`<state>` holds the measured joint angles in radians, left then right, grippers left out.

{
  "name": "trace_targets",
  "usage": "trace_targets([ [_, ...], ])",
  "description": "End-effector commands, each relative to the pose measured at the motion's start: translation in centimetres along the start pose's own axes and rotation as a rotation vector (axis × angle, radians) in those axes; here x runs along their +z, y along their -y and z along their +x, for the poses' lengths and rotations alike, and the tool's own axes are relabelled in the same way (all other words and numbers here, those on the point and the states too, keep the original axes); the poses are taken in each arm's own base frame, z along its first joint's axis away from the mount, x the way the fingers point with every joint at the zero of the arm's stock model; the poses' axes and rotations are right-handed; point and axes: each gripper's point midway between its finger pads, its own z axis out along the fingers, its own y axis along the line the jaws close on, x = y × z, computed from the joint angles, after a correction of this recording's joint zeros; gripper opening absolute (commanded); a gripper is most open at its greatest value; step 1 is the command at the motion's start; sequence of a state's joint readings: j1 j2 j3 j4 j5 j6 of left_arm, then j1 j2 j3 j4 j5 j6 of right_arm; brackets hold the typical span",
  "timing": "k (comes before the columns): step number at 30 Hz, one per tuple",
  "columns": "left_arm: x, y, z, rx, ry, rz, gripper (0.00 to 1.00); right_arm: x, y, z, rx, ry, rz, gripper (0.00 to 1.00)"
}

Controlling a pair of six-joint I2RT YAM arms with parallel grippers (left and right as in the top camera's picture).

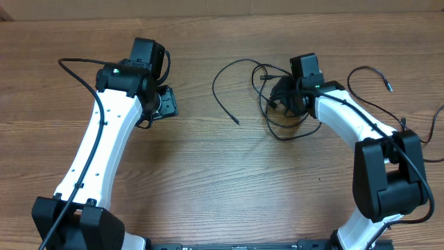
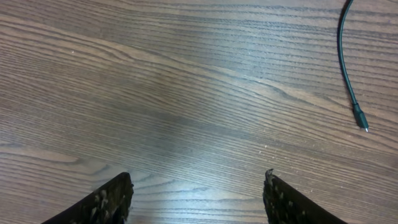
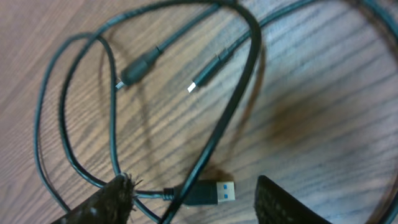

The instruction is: Untangle cables

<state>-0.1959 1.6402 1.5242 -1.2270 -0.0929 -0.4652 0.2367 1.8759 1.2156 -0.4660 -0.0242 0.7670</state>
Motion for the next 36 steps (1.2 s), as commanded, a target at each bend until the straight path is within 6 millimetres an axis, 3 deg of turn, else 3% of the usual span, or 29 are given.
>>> trace_targets([
  [1,-0.2,0.0,0.4,-0.005,-0.006,0.007,0.67,0.5,1.1,0.8,0.06,0.016,0.052,0.59],
  [5,-0.2,0.0,0.4,-0.005,-0.007,0.007,0.67,0.8,1.4,1.2,0.128,0.029,0.062,0.58],
  [7,-0.2,0.0,0.4,-0.005,-0.007,0.007,0.67,0.9,1.1,1.1,0.124,0.038,0.049,0.51],
  [9,-0.2,0.0,0.4,-0.005,-0.007,0.007,0.67,0.9,0.9,0.9,0.125,0.044,0.04,0.37],
  [12,-0.2,0.0,0.4,-0.005,-0.007,0.006,0.67,0.9,0.9,0.9,0.124,0.045,0.039,0.04],
  [18,-0.2,0.0,0.4,-0.005,-0.007,0.007,0.67,0.9,0.8,0.9,0.069,0.044,0.039,0.04],
  [23,-0.2,0.0,0.4,-0.005,-0.007,0.006,0.67,-0.3,-0.8,-0.4,-0.143,0.054,0.001,0.04],
  [26,-0.2,0.0,0.4,-0.005,-0.006,0.007,0.68,-2.9,-2.8,-1.7,-0.265,0.058,-0.034,0.04],
  [29,-0.2,0.0,0.3,-0.005,-0.003,0.008,0.68,-7.4,-5.8,-3.7,-0.398,0.093,-0.088,0.04],
  [32,-0.2,0.1,0.2,-0.006,0.0,0.01,0.68,-12.8,-7.8,-6.6,-0.451,0.186,-0.089,0.04],
  [36,-0.2,0.0,0.3,-0.006,-0.001,0.009,0.68,-20.8,-7.8,-12.0,-0.408,0.39,0.009,0.04],
])
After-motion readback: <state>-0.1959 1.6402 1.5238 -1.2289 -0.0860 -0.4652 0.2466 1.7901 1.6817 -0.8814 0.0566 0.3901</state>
